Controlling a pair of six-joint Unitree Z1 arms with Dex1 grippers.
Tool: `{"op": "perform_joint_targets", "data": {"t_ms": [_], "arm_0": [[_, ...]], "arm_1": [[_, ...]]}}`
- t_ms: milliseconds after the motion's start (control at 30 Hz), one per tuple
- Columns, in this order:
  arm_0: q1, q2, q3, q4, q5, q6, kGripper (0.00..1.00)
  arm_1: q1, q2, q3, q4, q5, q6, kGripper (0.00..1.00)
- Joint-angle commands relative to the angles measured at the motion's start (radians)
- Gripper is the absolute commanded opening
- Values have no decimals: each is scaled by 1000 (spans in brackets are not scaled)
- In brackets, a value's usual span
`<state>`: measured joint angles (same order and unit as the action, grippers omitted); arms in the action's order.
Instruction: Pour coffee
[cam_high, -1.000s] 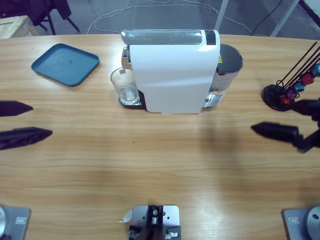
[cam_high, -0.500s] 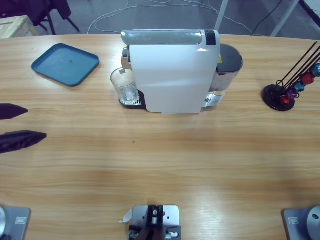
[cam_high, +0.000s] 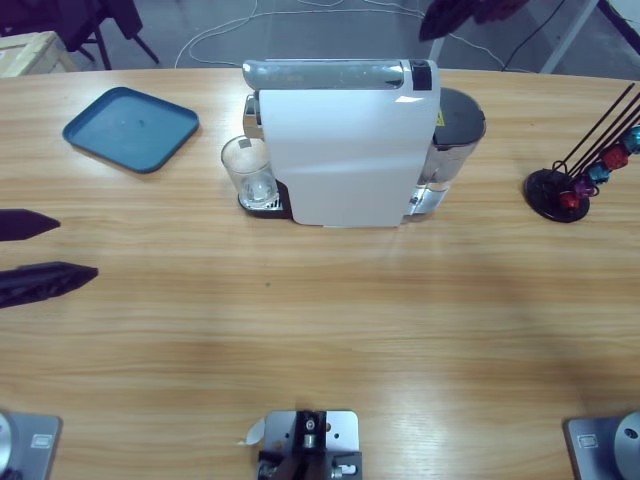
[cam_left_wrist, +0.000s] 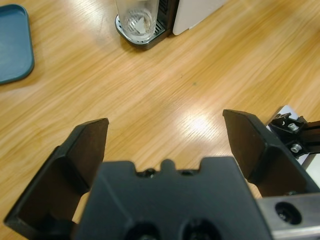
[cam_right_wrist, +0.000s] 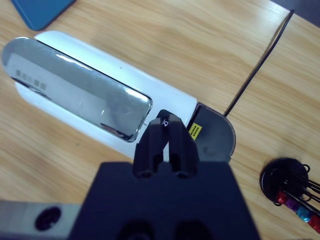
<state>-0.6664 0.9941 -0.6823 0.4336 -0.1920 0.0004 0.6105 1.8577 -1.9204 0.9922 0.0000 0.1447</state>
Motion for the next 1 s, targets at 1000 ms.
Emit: {"op": "perform_joint_targets", "data": {"t_ms": [1000], "arm_0": [[-12,64,10,-19,-4,-8,1000]], "arm_1": [[-20,-1,68,-33,-2,-28,0]]}}
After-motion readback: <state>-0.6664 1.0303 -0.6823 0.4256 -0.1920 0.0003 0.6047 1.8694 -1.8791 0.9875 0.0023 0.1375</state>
